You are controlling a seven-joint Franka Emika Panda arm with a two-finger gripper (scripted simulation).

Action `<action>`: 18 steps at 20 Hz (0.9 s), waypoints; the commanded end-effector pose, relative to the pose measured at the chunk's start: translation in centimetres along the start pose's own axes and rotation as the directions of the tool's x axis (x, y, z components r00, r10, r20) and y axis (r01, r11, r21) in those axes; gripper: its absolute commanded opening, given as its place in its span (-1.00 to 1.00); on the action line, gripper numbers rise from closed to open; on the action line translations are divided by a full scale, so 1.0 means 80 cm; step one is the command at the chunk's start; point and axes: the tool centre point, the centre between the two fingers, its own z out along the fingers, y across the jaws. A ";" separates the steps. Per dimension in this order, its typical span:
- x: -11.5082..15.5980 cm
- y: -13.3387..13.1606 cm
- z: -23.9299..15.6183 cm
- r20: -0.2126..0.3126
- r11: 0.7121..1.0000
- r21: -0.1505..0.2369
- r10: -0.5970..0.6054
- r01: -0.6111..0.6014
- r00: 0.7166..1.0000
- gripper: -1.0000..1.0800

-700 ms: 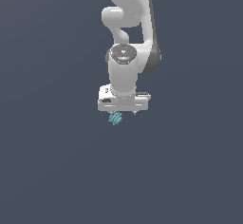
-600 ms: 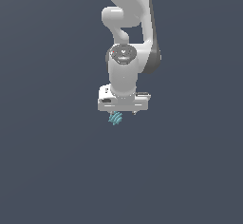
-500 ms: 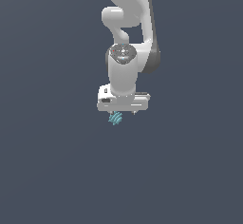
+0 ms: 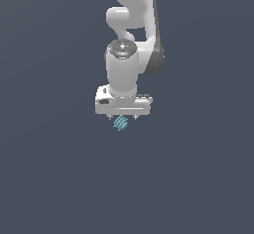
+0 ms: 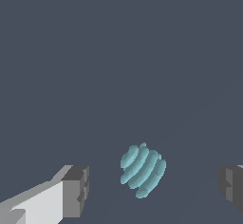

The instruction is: Pick up the object and move it to a goal position.

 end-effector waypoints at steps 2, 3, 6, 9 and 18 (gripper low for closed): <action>0.000 -0.001 0.000 0.000 1.000 0.000 -0.004 0.004 1.000 0.92; 0.000 -0.001 0.000 0.000 1.000 0.000 -0.003 0.003 1.000 0.92; -0.001 0.000 0.002 0.001 1.000 0.000 0.011 -0.011 1.000 0.92; -0.004 0.000 0.006 0.002 0.999 0.002 0.039 -0.039 0.999 0.92; -0.020 0.003 0.030 0.012 0.980 0.009 0.201 -0.201 0.980 0.92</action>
